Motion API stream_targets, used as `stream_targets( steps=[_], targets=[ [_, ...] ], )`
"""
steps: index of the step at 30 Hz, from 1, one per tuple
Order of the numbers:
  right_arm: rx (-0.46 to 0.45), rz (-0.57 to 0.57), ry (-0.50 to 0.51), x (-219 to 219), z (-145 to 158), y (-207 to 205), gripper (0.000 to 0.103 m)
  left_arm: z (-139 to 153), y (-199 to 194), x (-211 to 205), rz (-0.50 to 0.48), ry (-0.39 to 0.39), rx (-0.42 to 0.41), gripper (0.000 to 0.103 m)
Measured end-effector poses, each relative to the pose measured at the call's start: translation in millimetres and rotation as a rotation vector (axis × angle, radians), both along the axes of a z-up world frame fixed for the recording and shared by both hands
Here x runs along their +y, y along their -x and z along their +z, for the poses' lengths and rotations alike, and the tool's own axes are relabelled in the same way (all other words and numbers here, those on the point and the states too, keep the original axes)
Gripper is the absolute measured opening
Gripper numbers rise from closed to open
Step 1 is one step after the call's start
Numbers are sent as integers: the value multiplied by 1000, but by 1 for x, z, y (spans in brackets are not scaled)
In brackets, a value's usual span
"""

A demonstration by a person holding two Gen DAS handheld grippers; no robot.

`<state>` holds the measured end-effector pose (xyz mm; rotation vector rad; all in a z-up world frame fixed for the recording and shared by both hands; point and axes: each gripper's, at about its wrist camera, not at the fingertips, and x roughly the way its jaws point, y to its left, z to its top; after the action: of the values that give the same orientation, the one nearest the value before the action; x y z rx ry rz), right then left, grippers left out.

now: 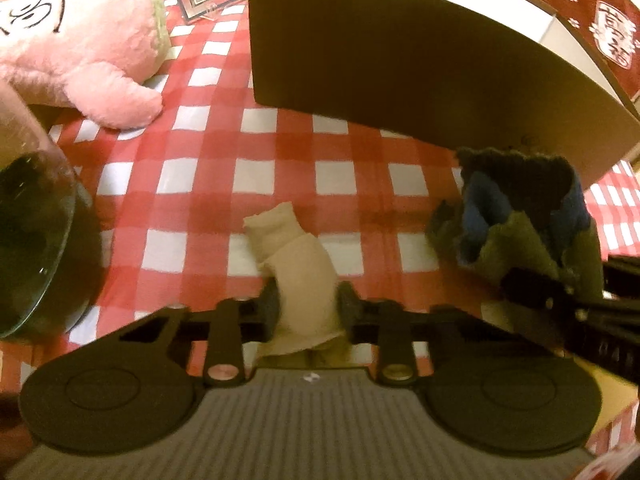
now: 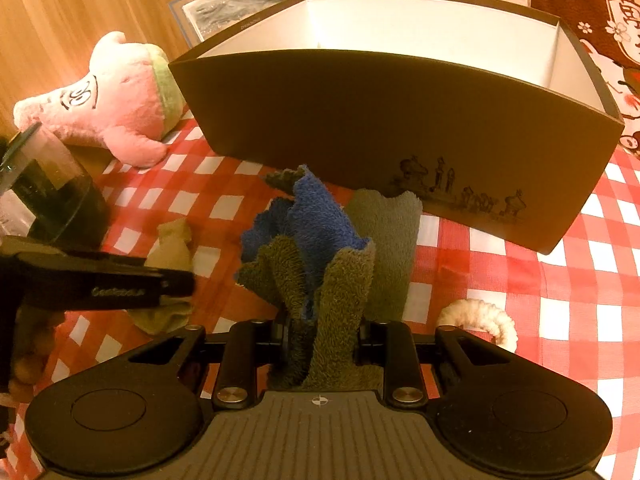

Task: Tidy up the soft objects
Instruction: 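Grasp the beige sock with the left gripper while the right holds the cloths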

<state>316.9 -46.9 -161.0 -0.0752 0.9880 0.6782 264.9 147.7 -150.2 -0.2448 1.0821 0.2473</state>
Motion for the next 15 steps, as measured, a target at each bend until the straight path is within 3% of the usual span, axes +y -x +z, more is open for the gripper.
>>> stream_targets(
  steps=[4,7,15],
  targets=[
    [0,11,2,-1,1,5,27,3,16,1,-22,31,9,18],
    [1,12,1,-3,0,8,27,2,22,1,-15,35,10,22],
    [-1,14,8,-3,1,10,27,1,10,2,16,42,30,23]
  ],
)
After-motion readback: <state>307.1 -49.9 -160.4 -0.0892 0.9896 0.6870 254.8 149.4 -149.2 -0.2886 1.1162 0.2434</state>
